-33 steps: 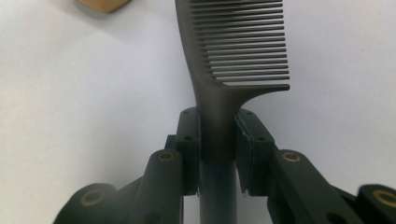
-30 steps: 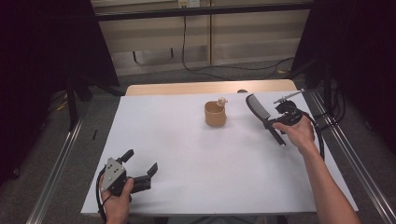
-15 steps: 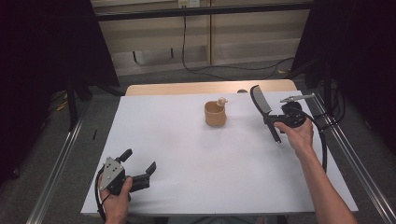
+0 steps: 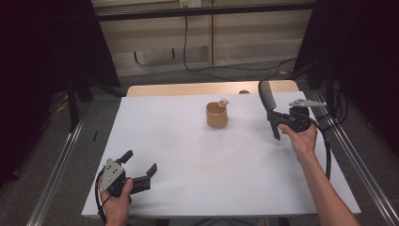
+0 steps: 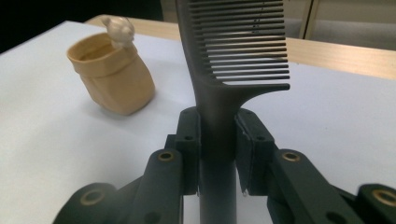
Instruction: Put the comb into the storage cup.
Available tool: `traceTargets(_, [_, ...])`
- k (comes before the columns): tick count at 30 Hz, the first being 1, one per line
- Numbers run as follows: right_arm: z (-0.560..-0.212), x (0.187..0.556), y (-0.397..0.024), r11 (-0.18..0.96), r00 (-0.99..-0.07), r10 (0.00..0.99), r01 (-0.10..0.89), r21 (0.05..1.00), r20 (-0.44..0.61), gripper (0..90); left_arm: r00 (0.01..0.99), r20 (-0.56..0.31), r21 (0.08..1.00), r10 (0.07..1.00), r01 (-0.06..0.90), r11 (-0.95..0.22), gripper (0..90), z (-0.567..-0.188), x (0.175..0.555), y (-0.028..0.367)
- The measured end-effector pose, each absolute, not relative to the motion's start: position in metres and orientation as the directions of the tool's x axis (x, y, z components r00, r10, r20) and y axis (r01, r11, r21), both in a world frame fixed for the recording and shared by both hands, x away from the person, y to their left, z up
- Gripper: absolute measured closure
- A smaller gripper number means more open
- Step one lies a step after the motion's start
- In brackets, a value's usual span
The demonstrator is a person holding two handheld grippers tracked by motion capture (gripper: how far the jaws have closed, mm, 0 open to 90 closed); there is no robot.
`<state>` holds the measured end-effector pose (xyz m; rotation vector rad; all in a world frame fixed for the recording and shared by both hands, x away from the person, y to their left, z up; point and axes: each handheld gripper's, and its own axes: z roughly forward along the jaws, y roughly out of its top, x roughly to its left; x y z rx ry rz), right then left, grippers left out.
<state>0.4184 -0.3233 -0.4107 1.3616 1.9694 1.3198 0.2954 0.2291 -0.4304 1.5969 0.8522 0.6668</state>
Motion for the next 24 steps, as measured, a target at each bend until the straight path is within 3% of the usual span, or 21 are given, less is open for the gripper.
traceTargets(24, [-0.398, 0.409, -0.310, 0.003, -0.562, 0.812, 0.275, 0.961, 0.159, 72.8, 0.573, -0.035, 0.984, 0.819, 0.165, -0.073, 1.8, -0.430, 0.295, 0.230])
